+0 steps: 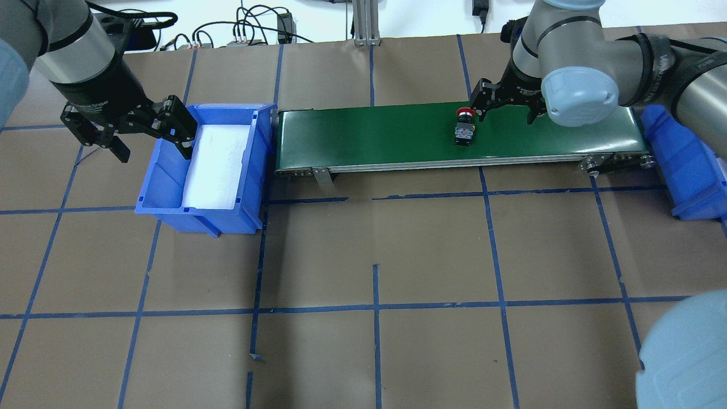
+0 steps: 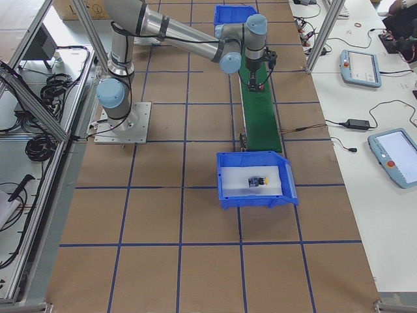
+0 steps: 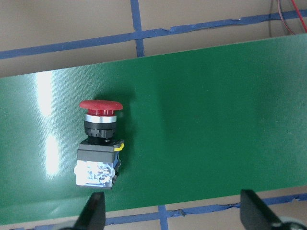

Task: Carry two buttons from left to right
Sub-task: 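Lower the right gripper and grasp the red-capped button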

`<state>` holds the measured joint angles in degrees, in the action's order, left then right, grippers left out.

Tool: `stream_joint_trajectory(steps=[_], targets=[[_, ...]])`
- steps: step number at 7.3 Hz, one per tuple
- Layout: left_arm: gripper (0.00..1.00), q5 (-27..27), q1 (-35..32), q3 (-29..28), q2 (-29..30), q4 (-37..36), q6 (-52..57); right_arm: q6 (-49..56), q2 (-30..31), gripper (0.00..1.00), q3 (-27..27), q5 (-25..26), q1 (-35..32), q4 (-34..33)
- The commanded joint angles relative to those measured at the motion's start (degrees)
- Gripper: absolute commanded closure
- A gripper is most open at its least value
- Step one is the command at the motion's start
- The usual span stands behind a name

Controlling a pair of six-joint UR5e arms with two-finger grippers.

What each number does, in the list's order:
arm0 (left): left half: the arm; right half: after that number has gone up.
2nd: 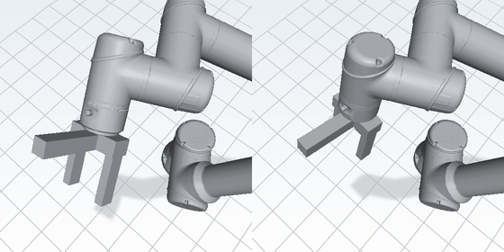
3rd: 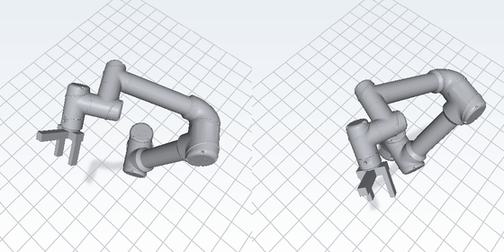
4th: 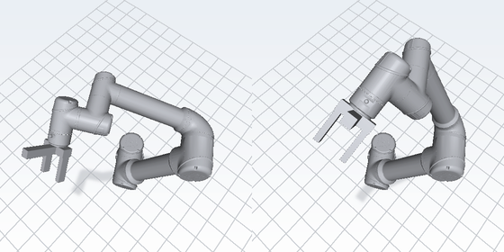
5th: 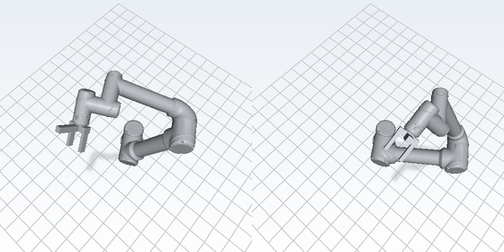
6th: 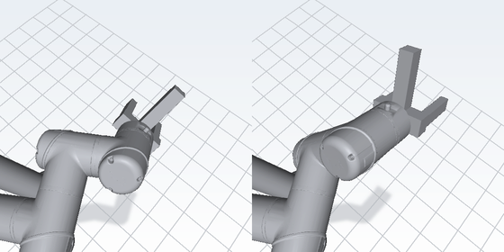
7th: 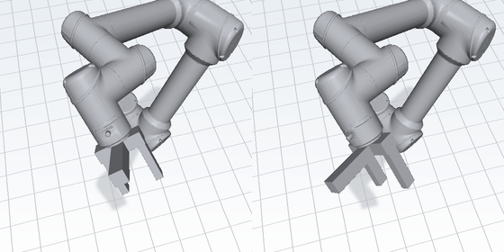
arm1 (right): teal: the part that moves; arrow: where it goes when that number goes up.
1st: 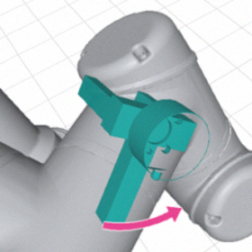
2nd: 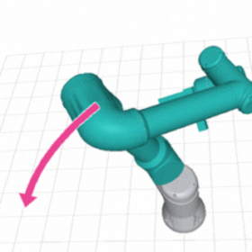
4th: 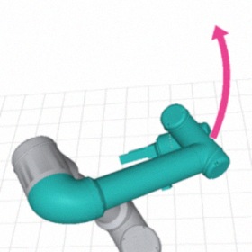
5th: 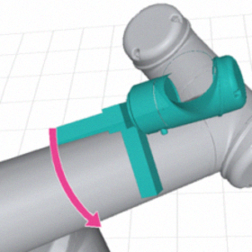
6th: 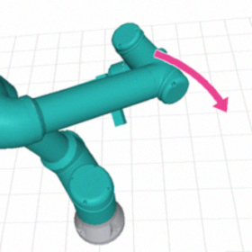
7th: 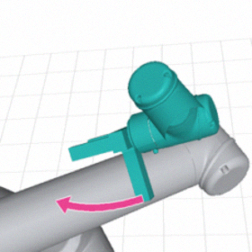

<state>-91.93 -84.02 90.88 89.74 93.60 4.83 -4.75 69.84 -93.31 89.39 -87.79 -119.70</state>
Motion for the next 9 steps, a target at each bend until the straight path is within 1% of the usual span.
stream_joint_trajectory(steps=[1, 6, 8, 9], targets=[[0.00, 0.0, 0.0, 0.0, 0.0, 0.0, 0.0, -0.1, -0.7, 0.00, 0.0, -0.2, 0.0, -0.3], [0.00, 0.0, 0.0, 0.0, 0.0, 0.0, 0.0, 0.2, -4.3, 0.01, 0.5, -1.9, 0.0, -3.2], [0.00, 0.0, 0.0, 0.0, 0.0, 0.0, 0.0, 1.0, -7.6, 0.01, 3.6, -1.9, 0.1, -3.1], [0.00, 0.0, 0.0, 0.0, 0.0, 0.0, 0.0, 1.1, -8.1, 0.01, 4.3, -2.3, 0.1, -3.1]])
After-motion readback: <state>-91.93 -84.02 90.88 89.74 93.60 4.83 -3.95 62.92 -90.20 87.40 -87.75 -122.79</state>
